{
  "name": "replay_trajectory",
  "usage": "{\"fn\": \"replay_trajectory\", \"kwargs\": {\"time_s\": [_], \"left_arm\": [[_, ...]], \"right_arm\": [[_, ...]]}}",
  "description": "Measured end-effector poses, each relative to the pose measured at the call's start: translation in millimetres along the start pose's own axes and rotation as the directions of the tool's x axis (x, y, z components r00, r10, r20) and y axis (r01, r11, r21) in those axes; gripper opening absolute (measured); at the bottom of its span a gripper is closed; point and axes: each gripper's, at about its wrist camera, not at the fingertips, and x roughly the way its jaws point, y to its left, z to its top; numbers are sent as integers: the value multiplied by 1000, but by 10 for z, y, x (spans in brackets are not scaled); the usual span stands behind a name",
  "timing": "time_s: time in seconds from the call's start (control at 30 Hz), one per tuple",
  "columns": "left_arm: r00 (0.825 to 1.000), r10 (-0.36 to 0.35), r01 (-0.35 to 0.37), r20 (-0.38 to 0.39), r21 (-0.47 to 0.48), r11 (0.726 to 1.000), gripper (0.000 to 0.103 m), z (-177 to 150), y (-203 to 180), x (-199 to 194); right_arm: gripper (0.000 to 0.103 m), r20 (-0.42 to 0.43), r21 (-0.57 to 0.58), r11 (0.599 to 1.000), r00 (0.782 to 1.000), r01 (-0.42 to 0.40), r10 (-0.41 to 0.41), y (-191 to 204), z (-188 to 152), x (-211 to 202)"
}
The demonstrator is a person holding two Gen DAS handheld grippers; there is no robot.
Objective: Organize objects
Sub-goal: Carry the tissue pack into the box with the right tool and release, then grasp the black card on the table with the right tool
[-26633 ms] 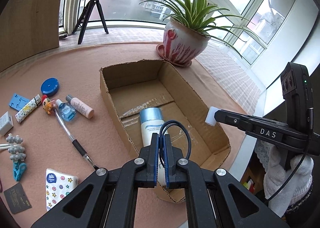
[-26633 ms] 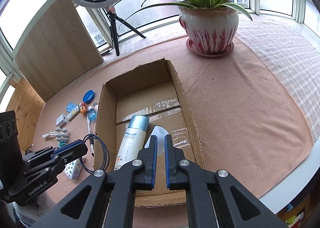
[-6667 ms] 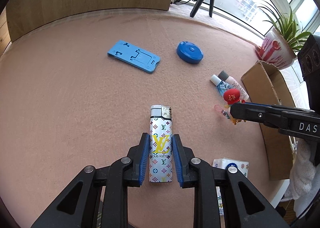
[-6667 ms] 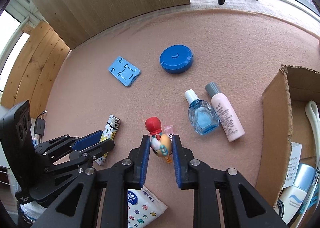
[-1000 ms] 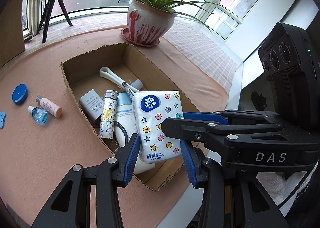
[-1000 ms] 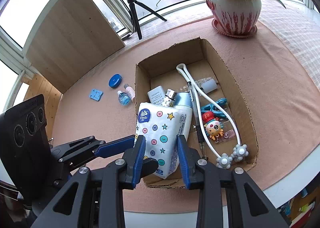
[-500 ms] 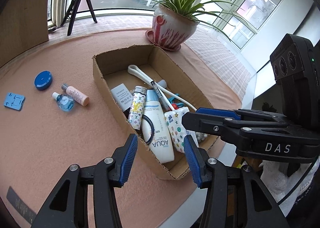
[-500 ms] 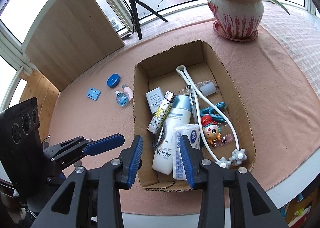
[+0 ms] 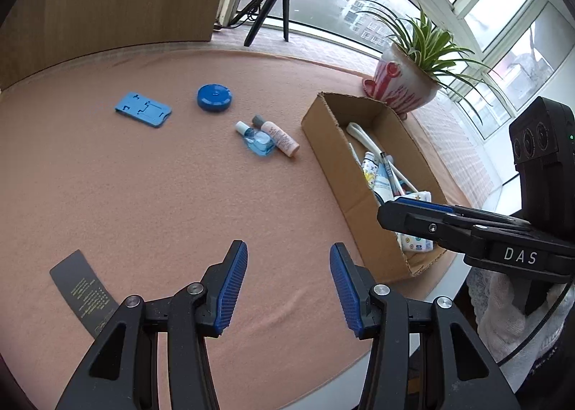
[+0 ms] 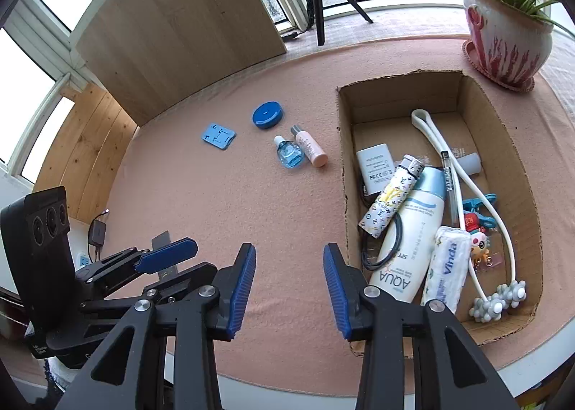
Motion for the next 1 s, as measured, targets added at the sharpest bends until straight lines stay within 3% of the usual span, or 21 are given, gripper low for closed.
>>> {"fn": "replay_trajectory", "kwargs": {"time_s": [0.23, 0.57, 1.0], "left_arm": [[997, 69, -67, 19, -119, 991, 52, -235, 558, -271], [987, 163, -158, -6, -266, 951, 52, -680, 1302, -458], [989, 146, -146, -26, -340, 929, 52, -824, 1618, -407]], "right_arm": [[41, -49, -70, 996, 997, -59, 56, 403, 24, 263], [42, -174, -176, 972, 977, -155, 124, 1021, 20, 762], [42, -364, -230, 945, 921, -231, 136, 1563, -88, 1546]]}}
